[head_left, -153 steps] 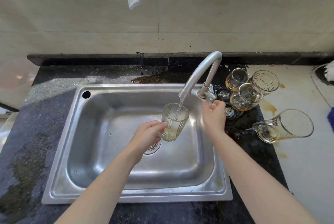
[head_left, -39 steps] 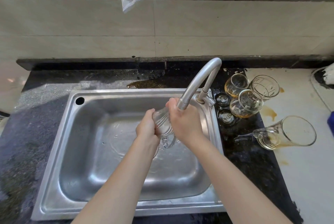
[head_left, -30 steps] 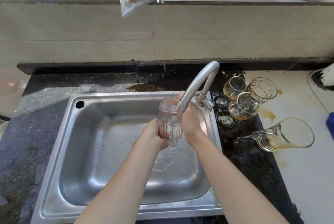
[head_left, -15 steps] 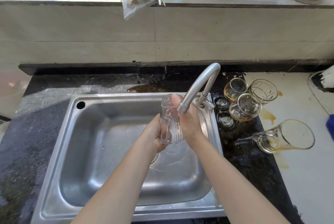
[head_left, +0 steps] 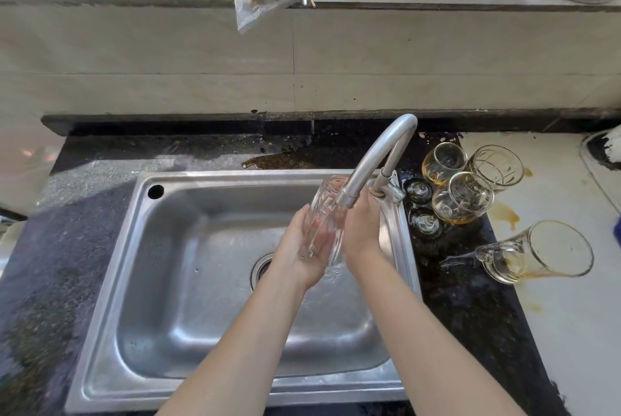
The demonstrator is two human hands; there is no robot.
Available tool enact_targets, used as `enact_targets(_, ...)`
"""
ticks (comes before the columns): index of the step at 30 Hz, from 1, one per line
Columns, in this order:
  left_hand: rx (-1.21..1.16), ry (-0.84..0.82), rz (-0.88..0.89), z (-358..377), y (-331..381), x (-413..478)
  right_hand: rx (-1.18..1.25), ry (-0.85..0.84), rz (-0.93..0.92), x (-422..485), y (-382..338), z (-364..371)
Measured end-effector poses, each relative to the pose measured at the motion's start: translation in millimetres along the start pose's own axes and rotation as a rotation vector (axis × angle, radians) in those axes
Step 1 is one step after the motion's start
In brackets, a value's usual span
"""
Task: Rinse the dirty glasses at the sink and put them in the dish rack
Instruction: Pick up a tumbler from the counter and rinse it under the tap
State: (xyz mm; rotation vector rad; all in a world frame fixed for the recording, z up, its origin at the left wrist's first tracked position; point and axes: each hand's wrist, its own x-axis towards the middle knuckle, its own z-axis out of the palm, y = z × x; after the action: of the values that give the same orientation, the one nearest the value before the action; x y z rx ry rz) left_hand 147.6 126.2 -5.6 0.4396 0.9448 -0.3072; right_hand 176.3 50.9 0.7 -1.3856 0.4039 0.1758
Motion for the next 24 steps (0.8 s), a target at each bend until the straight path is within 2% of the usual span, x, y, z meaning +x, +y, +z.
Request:
enact_targets(2, 0.069, 0.012, 0.043, -3, -1, -1, 0.043, -0.03, 0.086, -1, -4, -3)
enact_targets(6, 0.278, 0.074, 0.164, -6, 2, 3, 0.076, -0.057, 0.141, 2, 0, -19)
enact_targets(12, 0.729, 0.177, 0.504, 3, 8, 2, -0.174, -0.218, 0.353, 1, -10, -46)
enact_targets(15, 0.861, 0.191, 0.585, 7, 7, 2, -0.194, -0.191, 0.405, -3, -11, -50)
enact_targets(19, 0.935, 0.242, 0.664, 14, 1, 4, -0.237, -0.044, 0.163, -12, -2, -50)
enact_targets(21, 0.901, 0.277, 0.647, 17, -2, 6, -0.377, -0.018, -0.011, -20, -1, -52)
enact_targets(24, 0.843, 0.279, 0.55, 21, -1, 12, -0.732, -0.04, -0.28, -27, -1, -60)
